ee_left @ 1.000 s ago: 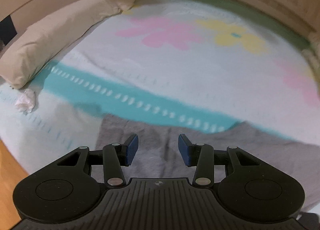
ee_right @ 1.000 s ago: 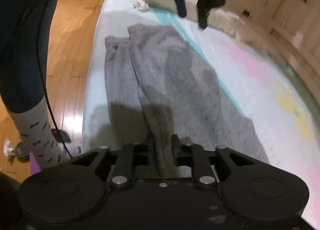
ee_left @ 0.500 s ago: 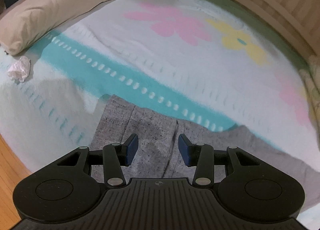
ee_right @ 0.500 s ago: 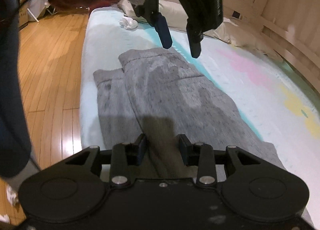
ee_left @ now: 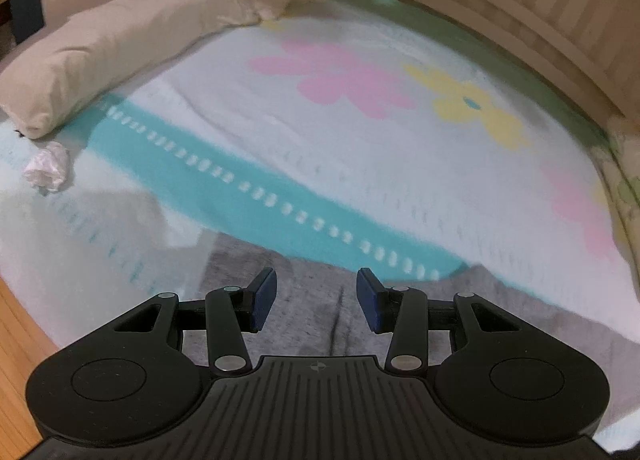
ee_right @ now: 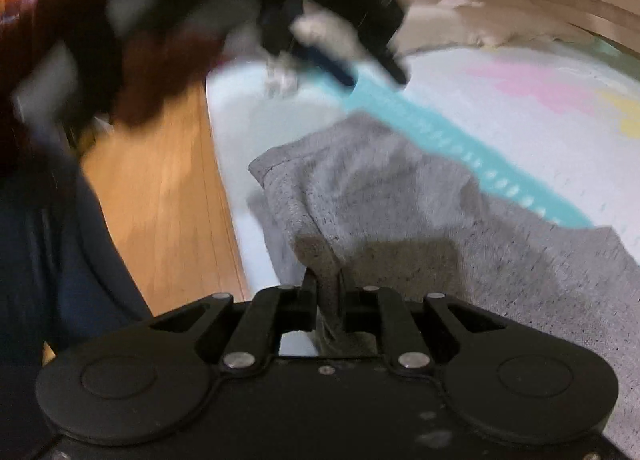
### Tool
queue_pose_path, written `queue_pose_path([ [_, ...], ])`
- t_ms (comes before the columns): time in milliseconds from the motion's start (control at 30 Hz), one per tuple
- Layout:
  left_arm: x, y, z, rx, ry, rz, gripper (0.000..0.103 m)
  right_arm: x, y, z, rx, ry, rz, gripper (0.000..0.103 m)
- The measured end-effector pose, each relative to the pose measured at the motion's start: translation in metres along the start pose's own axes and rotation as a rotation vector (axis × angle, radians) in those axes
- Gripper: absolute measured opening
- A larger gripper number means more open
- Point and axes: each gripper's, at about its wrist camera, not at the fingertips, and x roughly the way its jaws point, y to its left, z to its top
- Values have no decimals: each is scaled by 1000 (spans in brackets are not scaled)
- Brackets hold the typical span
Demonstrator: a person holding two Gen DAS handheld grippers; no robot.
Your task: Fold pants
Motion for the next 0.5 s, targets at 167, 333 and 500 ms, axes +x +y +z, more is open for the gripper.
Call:
queue_pose_path([
  [167, 18, -19, -12, 69, 77, -17, 43, 17, 5, -5, -10, 46, -8, 13],
  [333, 33, -42, -24, 146, 121, -24, 43, -2, -11, 6, 41, 20, 33, 22],
  [500, 41, -54, -32, 196, 141, -13, 43, -45, -60, 11, 148, -11, 23, 35],
])
